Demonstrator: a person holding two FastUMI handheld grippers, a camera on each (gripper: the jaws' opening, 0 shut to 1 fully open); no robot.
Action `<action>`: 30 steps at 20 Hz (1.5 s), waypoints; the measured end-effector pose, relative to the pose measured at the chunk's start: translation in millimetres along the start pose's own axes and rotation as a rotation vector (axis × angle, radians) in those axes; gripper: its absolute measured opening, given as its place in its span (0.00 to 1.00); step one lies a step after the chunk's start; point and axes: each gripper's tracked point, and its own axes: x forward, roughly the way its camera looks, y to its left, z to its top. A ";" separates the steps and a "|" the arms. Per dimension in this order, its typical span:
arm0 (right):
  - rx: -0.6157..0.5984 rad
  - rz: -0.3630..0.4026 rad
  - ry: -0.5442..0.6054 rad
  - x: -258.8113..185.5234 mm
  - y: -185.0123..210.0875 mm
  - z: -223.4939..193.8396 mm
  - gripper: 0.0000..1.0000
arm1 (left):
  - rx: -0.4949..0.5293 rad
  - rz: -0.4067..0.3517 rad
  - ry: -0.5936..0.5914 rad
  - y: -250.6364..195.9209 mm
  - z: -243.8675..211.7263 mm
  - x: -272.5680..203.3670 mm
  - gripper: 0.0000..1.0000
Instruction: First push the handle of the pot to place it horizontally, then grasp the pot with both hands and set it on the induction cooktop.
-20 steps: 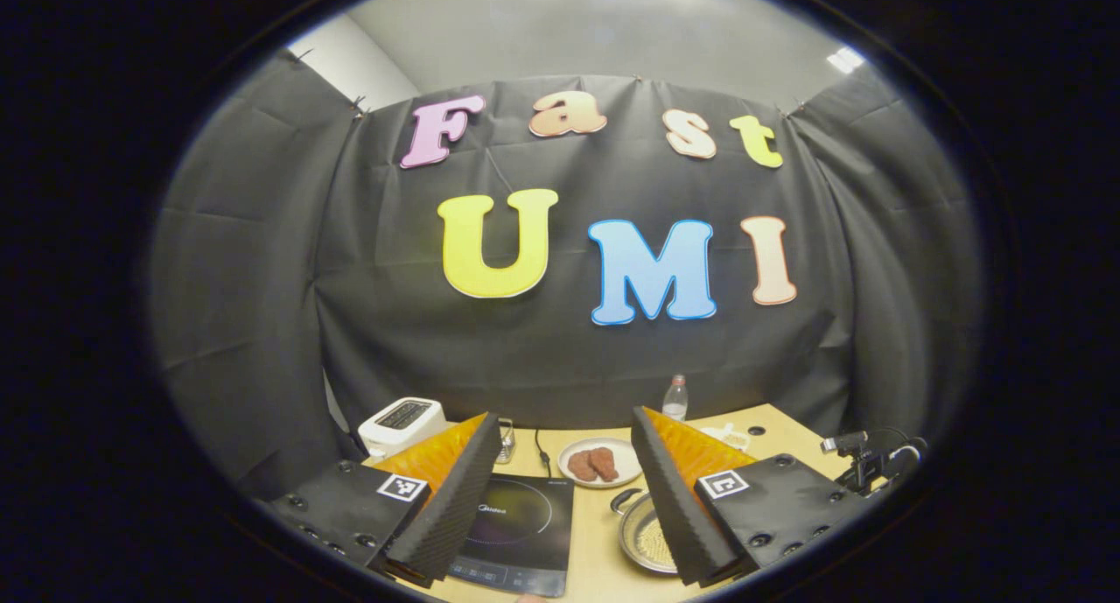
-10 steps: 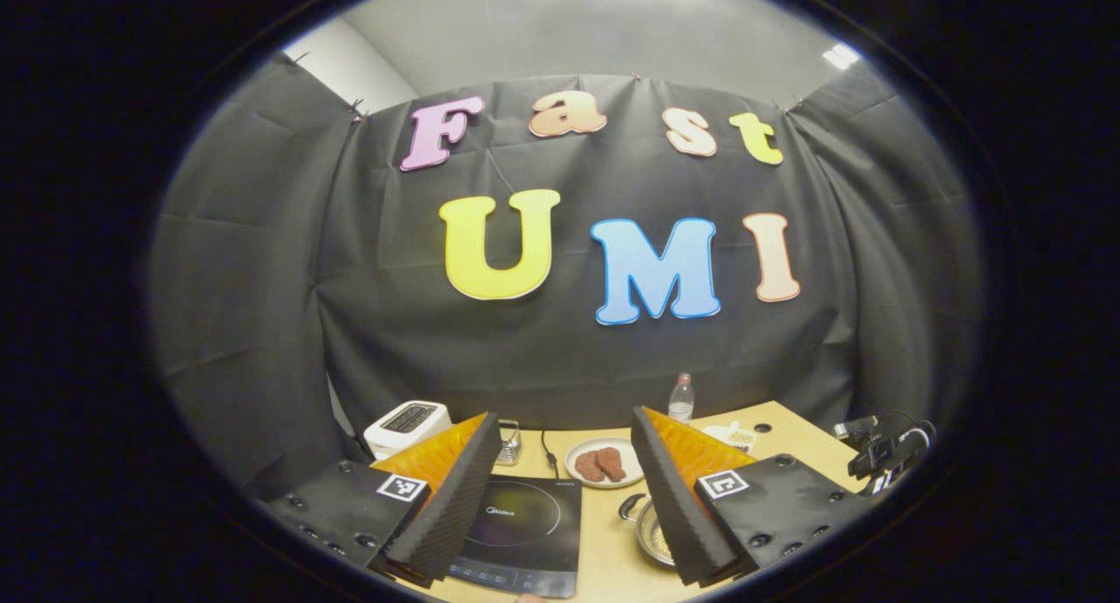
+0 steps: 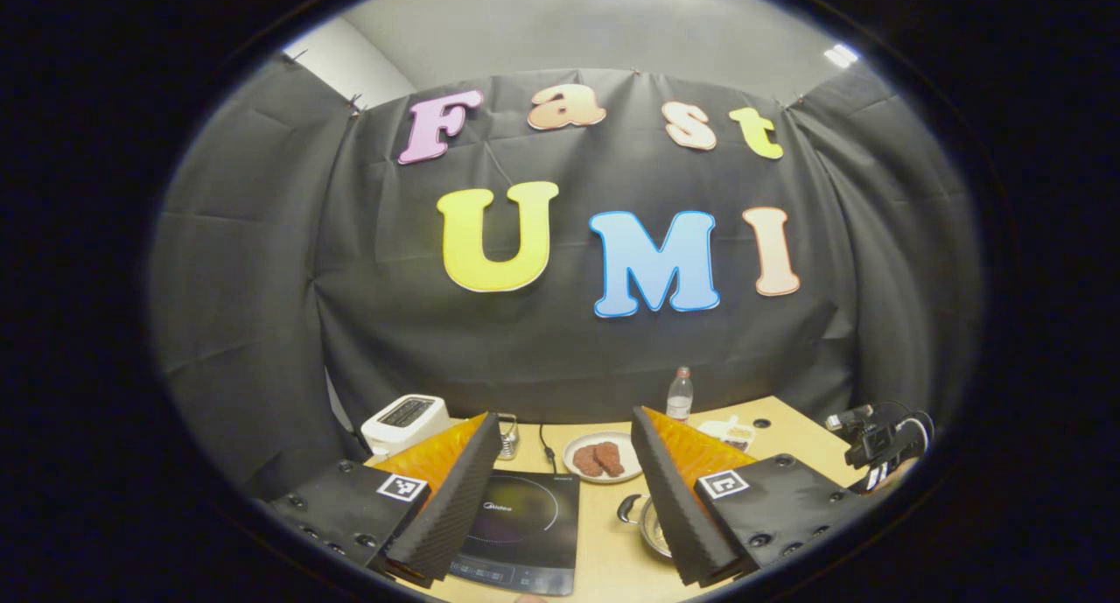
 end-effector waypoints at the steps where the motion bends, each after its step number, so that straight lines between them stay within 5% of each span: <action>1: -0.006 -0.007 -0.001 2.3 -3.5 4.8 0.01 | 0.002 0.000 0.001 -0.9 0.7 1.5 0.95; 20: -0.097 -0.044 -0.002 22.7 -31.1 52.5 0.01 | -0.082 0.016 0.058 -22.8 -27.1 43.9 0.95; 27: -0.054 -0.017 -0.251 -56.9 -27.2 51.8 0.01 | -0.097 -0.091 0.053 -42.7 -26.4 36.4 0.97; 29: -0.046 0.000 -0.367 -83.6 -20.8 54.9 0.07 | -0.101 -0.124 0.042 -48.6 -23.6 26.9 0.97; 30: -0.043 0.012 -0.420 -96.3 -15.8 55.2 0.23 | -0.107 -0.147 0.045 -54.6 -25.4 23.1 0.97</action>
